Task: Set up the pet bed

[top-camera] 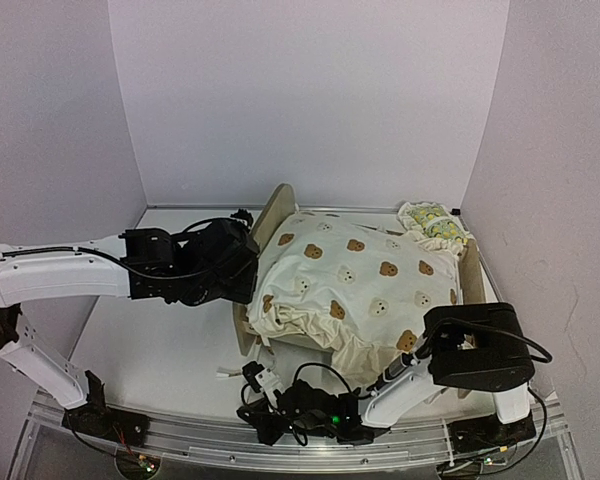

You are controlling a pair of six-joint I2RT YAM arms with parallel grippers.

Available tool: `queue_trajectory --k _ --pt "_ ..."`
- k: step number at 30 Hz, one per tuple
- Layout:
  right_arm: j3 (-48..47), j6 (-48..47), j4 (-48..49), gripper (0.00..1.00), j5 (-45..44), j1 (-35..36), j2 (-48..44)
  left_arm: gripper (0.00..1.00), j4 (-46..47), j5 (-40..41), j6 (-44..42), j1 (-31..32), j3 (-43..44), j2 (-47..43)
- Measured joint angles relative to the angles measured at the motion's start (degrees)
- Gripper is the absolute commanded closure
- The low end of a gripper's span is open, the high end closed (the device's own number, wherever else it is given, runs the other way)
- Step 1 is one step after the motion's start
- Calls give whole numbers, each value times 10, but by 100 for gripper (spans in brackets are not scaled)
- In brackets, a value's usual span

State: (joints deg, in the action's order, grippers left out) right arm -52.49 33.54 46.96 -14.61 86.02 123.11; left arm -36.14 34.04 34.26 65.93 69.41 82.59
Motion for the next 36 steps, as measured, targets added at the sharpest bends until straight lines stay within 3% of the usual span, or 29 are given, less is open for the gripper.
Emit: queue_trajectory --k 2,5,9,24,30,36 --pt "-1 -7 -4 100 -4 0 0 67 0 -2 -3 0 0 0" --pt "-10 -23 -28 100 -13 2 -2 51 10 -4 -11 -2 -1 -2" --pt "-32 -43 -78 100 -24 4 -5 41 21 -14 -12 -3 -29 -34" --pt "-79 -80 -272 37 -20 11 -55 24 0 -89 15 -3 -172 -207" --pt "-80 -95 -417 26 1 23 -114 25 -9 -119 31 -3 -216 -240" --pt "-79 -102 -506 25 -21 25 -173 30 -8 -148 38 -3 -251 -259"
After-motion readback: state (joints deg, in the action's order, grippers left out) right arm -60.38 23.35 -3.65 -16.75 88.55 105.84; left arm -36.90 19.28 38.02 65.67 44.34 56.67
